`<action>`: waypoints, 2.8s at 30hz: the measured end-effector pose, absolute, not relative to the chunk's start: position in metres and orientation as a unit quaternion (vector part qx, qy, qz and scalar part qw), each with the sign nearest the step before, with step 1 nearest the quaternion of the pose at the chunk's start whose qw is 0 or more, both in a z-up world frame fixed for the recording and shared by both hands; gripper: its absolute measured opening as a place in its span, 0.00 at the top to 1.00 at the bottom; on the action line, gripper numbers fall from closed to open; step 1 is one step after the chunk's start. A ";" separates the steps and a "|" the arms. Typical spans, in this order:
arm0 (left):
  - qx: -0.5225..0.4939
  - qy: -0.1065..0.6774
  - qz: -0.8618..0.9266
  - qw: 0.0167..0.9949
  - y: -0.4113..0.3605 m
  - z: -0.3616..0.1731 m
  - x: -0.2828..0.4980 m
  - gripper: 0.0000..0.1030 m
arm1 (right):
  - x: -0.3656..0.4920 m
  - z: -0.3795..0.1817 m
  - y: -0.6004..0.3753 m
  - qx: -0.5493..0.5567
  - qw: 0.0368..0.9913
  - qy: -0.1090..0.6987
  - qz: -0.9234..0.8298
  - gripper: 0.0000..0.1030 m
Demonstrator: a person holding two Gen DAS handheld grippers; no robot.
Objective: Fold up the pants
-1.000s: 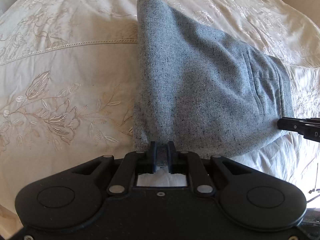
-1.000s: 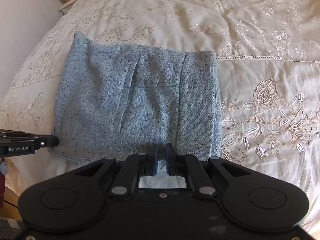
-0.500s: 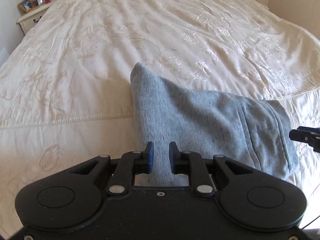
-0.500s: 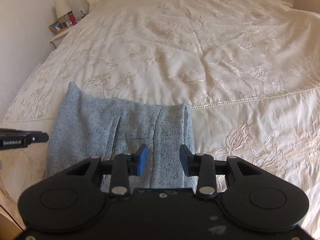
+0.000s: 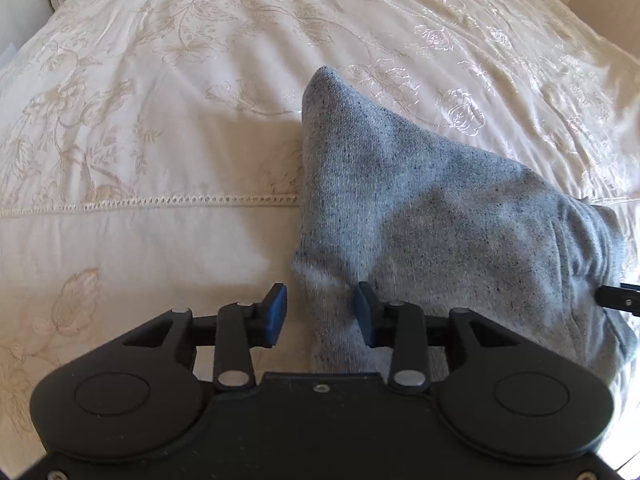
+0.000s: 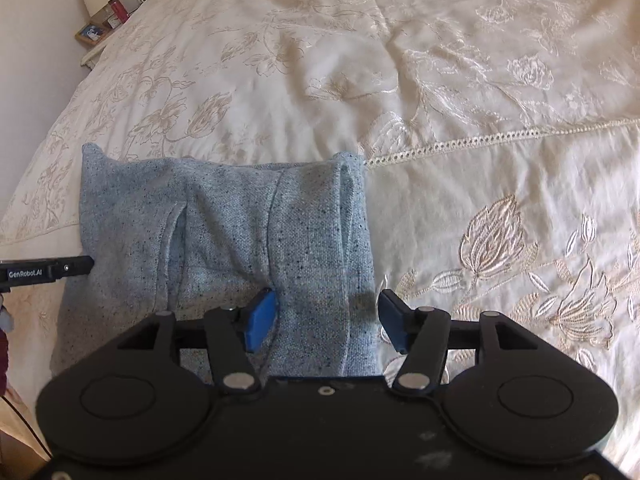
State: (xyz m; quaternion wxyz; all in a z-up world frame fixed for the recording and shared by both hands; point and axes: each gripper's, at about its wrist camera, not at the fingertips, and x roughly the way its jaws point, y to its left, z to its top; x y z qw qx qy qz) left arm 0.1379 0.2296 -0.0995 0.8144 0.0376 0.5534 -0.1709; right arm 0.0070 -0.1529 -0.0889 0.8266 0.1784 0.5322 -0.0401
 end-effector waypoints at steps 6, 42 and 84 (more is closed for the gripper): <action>-0.006 0.568 -0.191 0.800 0.246 -0.106 0.124 0.41 | -0.003 -0.103 -0.170 0.235 0.814 0.530 -0.027 0.32; -0.043 0.472 -0.118 0.873 0.243 -0.026 0.250 0.68 | 0.203 0.001 -0.118 0.184 0.867 0.458 0.068 0.64; 0.023 0.446 -0.015 0.895 0.182 0.066 0.080 0.52 | 0.042 0.110 -0.051 0.080 0.903 0.421 -0.004 0.64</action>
